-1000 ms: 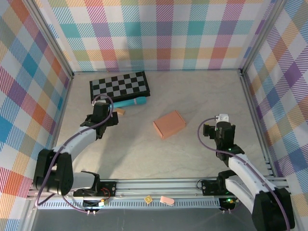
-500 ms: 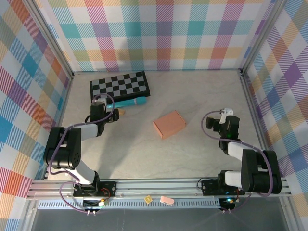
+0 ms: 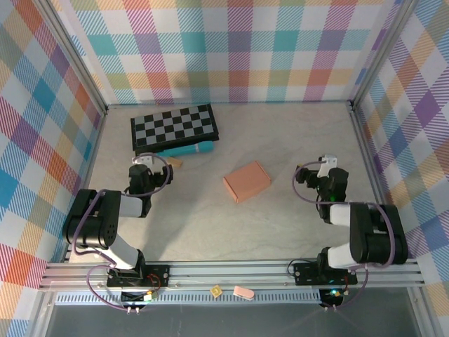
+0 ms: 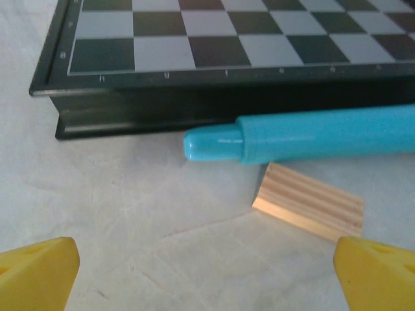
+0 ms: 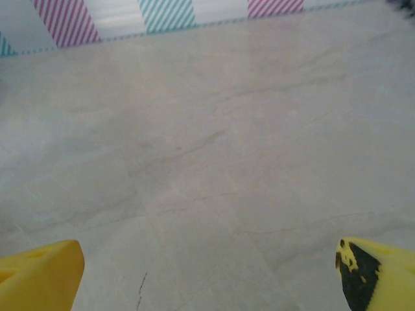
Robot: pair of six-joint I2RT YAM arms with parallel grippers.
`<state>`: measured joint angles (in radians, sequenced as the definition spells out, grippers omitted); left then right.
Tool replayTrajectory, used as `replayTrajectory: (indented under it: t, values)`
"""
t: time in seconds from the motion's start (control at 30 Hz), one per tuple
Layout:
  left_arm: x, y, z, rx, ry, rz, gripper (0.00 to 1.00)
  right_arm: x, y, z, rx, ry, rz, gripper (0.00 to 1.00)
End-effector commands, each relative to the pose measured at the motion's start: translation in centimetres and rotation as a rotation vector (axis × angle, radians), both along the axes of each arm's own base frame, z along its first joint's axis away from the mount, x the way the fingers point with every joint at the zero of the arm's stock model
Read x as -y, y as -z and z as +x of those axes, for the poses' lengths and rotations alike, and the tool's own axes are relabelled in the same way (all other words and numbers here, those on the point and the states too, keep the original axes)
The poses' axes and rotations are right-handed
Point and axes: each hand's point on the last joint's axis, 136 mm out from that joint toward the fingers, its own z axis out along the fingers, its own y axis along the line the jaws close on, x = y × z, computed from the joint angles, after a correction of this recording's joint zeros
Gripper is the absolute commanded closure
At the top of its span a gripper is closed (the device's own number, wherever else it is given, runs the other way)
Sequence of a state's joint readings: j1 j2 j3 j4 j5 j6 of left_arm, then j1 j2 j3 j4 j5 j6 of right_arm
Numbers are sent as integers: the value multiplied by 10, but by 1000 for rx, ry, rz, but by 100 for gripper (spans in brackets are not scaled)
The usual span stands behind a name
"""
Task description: Fold the paper box
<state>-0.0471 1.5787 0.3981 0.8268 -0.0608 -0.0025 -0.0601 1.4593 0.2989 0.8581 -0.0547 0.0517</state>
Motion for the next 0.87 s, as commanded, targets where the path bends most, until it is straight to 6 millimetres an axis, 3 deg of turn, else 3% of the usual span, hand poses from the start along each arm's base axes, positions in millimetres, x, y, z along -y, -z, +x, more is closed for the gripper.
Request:
replayTrajectory:
  t: [0.0, 0.23, 0.83]
  values:
    - [-1, -12, 7, 50, 7, 5, 0, -3, -16, 15, 94, -19, 32, 1]
    - [-1, -12, 7, 48, 4, 9, 0, -15, -7, 28, 4, -24, -55, 1]
    - [0, -13, 7, 50, 4, 16, 0, -22, -9, 26, 19, -66, -63, 1]
